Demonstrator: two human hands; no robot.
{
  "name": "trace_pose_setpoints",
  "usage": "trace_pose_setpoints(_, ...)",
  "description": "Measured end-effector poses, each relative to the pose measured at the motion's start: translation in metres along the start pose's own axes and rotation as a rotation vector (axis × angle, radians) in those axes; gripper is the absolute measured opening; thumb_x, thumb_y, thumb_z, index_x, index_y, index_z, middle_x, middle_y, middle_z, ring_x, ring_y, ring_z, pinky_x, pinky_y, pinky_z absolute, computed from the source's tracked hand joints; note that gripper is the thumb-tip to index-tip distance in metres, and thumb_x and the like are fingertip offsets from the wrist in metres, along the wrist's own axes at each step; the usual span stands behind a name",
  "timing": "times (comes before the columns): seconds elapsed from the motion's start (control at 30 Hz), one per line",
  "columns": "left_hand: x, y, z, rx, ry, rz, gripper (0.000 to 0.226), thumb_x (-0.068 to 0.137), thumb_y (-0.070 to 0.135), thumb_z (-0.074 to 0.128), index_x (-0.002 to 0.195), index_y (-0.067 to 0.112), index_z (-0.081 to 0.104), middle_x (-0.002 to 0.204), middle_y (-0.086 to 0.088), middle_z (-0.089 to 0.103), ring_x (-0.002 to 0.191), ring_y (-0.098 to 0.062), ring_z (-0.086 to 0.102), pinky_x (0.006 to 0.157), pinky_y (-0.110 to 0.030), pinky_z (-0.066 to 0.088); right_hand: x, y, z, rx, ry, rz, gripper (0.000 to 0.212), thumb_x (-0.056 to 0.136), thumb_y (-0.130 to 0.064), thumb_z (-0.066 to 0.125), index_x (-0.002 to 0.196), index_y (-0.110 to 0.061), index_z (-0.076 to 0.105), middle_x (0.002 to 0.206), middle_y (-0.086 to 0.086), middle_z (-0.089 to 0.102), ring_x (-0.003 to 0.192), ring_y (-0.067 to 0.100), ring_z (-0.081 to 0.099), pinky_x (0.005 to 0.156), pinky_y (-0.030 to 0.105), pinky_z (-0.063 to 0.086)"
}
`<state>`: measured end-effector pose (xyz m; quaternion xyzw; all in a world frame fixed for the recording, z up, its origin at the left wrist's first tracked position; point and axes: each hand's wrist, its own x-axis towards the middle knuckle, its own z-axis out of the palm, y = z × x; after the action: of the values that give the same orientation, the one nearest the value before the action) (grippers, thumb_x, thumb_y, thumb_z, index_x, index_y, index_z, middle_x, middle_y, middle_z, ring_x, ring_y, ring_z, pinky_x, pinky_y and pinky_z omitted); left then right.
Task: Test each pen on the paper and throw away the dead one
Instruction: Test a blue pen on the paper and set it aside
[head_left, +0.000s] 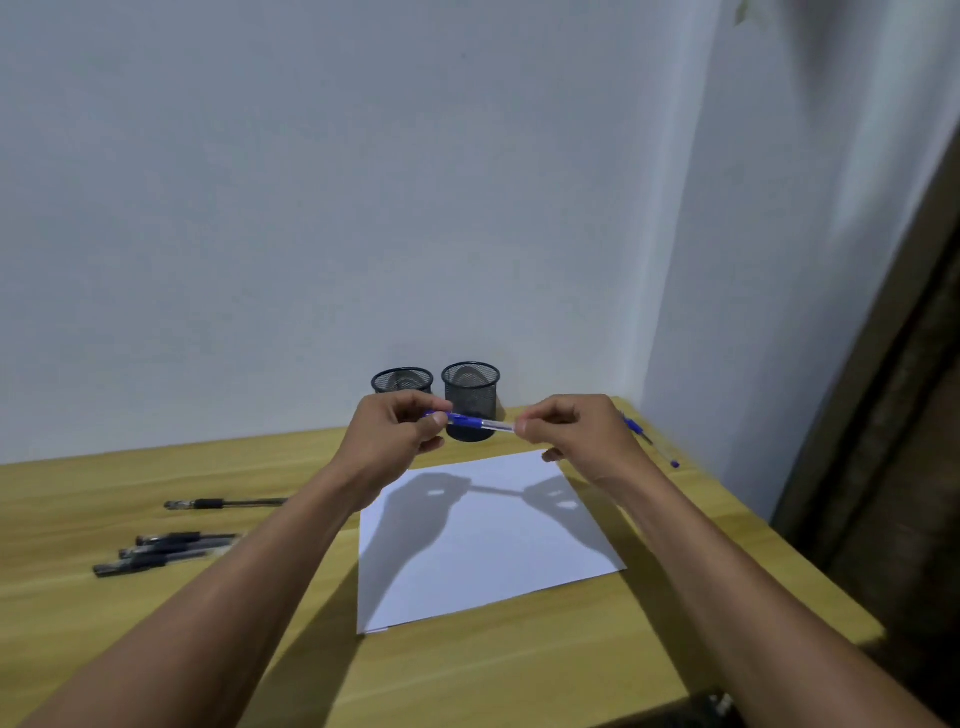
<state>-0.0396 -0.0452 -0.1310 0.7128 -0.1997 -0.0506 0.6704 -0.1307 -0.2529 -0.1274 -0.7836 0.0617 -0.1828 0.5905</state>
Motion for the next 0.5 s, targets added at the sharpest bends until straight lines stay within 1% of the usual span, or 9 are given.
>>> trace_pose_setpoints(0.07, 0.007, 0.000, 0.016, 0.009, -0.025, 0.007, 0.013, 0.091, -0.002, 0.065, 0.090, 0.007, 0.074, 0.073, -0.003, 0.065, 0.069, -0.015, 0.062, 0.076, -0.025, 0.058, -0.001, 0.007, -0.013, -0.139, 0.001, -0.028, 0.015, 0.083, -0.012, 0.081, 0.075, -0.025, 0.079, 0.071, -0.007, 0.075, 0.068, 0.007, 0.062, 0.068, 0.030, 0.051)
trace_pose_setpoints(0.13, 0.015, 0.000, 0.035, 0.038, -0.060, 0.012, 0.013, 0.091, 0.000, 0.064, 0.091, 0.009, 0.073, 0.075, -0.003, 0.066, 0.067, -0.012, 0.063, 0.076, -0.025, 0.059, -0.003, 0.014, -0.028, -0.287, 0.015, -0.059, 0.014, 0.083, -0.015, 0.079, 0.076, -0.027, 0.079, 0.076, -0.006, 0.076, 0.068, 0.006, 0.064, 0.069, 0.027, 0.051)
trace_pose_setpoints(0.2, 0.025, -0.001, 0.055, 0.094, -0.098, 0.028, 0.011, 0.091, 0.003, 0.066, 0.097, 0.009, 0.072, 0.083, -0.005, 0.069, 0.069, -0.012, 0.063, 0.072, -0.025, 0.059, -0.005, 0.023, -0.043, -0.418, 0.071, -0.079, 0.013, 0.085, -0.017, 0.077, 0.078, -0.028, 0.077, 0.081, -0.004, 0.077, 0.073, 0.007, 0.067, 0.071, 0.024, 0.051)
trace_pose_setpoints(0.23, 0.033, -0.003, 0.065, 0.153, -0.107, 0.047, 0.013, 0.090, 0.007, 0.068, 0.102, 0.011, 0.072, 0.088, -0.006, 0.071, 0.072, -0.013, 0.063, 0.073, -0.029, 0.060, -0.006, 0.028, -0.050, -0.459, 0.115, -0.075, 0.011, 0.086, -0.018, 0.075, 0.080, -0.027, 0.078, 0.082, -0.004, 0.076, 0.076, 0.009, 0.067, 0.070, 0.022, 0.050)
trace_pose_setpoints(0.27, 0.042, -0.006, 0.076, 0.239, -0.112, 0.068, 0.018, 0.089, 0.014, 0.071, 0.107, 0.013, 0.071, 0.093, -0.006, 0.072, 0.076, -0.013, 0.064, 0.077, -0.034, 0.059, -0.006, 0.034, -0.058, -0.481, 0.163, -0.058, 0.008, 0.086, -0.018, 0.074, 0.083, -0.025, 0.079, 0.082, -0.003, 0.076, 0.077, 0.011, 0.067, 0.069, 0.022, 0.049)
trace_pose_setpoints(0.3, 0.050, -0.009, 0.086, 0.347, -0.123, 0.088, 0.024, 0.087, 0.020, 0.072, 0.111, 0.015, 0.071, 0.098, -0.004, 0.072, 0.081, -0.013, 0.066, 0.082, -0.035, 0.057, -0.007, 0.040, -0.066, -0.494, 0.214, -0.029, 0.007, 0.087, -0.019, 0.073, 0.085, -0.023, 0.079, 0.082, -0.003, 0.075, 0.076, 0.011, 0.066, 0.067, 0.021, 0.047)
trace_pose_setpoints(0.33, 0.057, -0.011, 0.096, 0.465, -0.141, 0.111, 0.030, 0.087, 0.026, 0.072, 0.115, 0.016, 0.069, 0.102, -0.002, 0.072, 0.089, -0.013, 0.067, 0.086, -0.034, 0.055, -0.007, 0.047, -0.075, -0.502, 0.265, 0.006, 0.008, 0.088, -0.020, 0.072, 0.086, -0.021, 0.080, 0.081, -0.005, 0.074, 0.075, 0.010, 0.065, 0.065, 0.020, 0.047)
trace_pose_setpoints(0.4, 0.068, -0.015, 0.118, 0.675, -0.196, 0.164, 0.038, 0.086, 0.035, 0.071, 0.120, 0.018, 0.067, 0.111, 0.000, 0.070, 0.100, -0.016, 0.065, 0.091, -0.030, 0.050, -0.006, 0.063, -0.090, -0.541, 0.356, 0.080, 0.012, 0.090, -0.022, 0.068, 0.088, -0.020, 0.080, 0.082, -0.006, 0.073, 0.077, 0.013, 0.066, 0.068, 0.027, 0.051)
trace_pose_setpoints(0.5, 0.082, -0.024, 0.151, 0.885, -0.329, 0.187, 0.049, 0.085, 0.042, 0.071, 0.127, 0.019, 0.064, 0.125, -0.003, 0.066, 0.114, -0.020, 0.062, 0.098, -0.031, 0.047, -0.003, 0.087, -0.106, -0.656, 0.431, 0.186, 0.018, 0.091, -0.022, 0.062, 0.091, -0.020, 0.080, 0.091, -0.001, 0.076, 0.089, 0.021, 0.068, 0.075, 0.032, 0.055)
